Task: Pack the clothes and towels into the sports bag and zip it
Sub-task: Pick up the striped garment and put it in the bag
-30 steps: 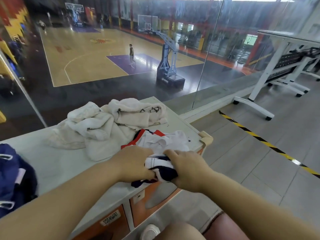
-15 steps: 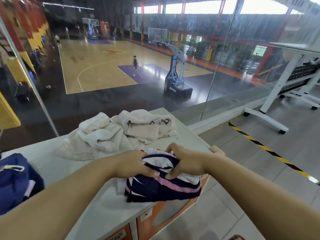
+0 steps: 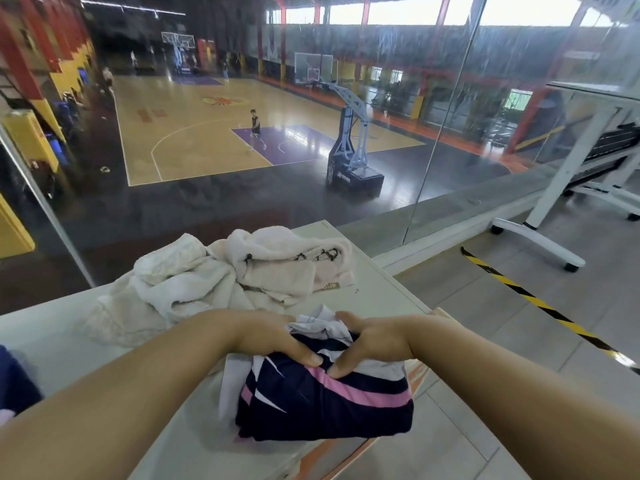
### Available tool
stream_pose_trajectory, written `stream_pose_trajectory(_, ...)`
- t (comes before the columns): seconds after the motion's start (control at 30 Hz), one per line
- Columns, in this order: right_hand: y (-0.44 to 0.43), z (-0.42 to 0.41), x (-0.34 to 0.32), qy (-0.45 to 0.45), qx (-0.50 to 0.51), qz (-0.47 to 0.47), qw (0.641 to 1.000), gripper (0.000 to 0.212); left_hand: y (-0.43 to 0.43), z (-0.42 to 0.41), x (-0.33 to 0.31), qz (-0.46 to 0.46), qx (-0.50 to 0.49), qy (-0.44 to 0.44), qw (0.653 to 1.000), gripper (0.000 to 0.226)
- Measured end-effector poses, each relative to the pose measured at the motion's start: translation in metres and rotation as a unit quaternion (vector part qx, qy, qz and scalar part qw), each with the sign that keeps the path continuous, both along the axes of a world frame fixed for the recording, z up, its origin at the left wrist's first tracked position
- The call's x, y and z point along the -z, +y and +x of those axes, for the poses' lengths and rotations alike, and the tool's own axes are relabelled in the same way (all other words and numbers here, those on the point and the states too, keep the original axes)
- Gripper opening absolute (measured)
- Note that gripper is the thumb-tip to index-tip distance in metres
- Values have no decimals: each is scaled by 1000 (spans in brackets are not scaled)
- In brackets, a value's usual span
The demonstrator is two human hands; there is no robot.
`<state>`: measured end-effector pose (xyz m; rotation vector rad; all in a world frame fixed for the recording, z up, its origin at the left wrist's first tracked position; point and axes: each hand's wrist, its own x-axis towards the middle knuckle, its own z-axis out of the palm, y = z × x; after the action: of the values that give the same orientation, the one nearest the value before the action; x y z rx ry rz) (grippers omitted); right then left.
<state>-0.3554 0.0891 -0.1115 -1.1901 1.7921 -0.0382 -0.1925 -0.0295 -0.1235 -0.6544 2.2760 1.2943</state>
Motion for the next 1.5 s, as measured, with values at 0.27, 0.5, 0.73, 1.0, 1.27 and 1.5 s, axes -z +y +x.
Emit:
stream_pose_trajectory(0.27,6,12,-8,31,-66,-50,996,71,0,-4,5,-21,23,-26,999,66)
stream_pose_trajectory(0.5,19,17,-2,99,-87,-81,988,69,26,8,-10,-93,1,-19,995,53)
stream_pose_trajectory(0.73,60,32,1,140,-82,-183,970,72,66,35,-12,-184,-11,119,976,57)
stream_pose_trajectory(1.0,86,66,-24,282,-161,-223,919,67,94,89,-10,-270,-72,159,947,80)
stream_pose_trajectory(1.27,79,128,-72,438,-271,-241,823,63,94,186,-40,-400,-38,72,913,80)
stream_pose_trajectory(1.5,68,189,-106,455,-250,-316,794,67,105,317,-72,-525,-135,20,840,35)
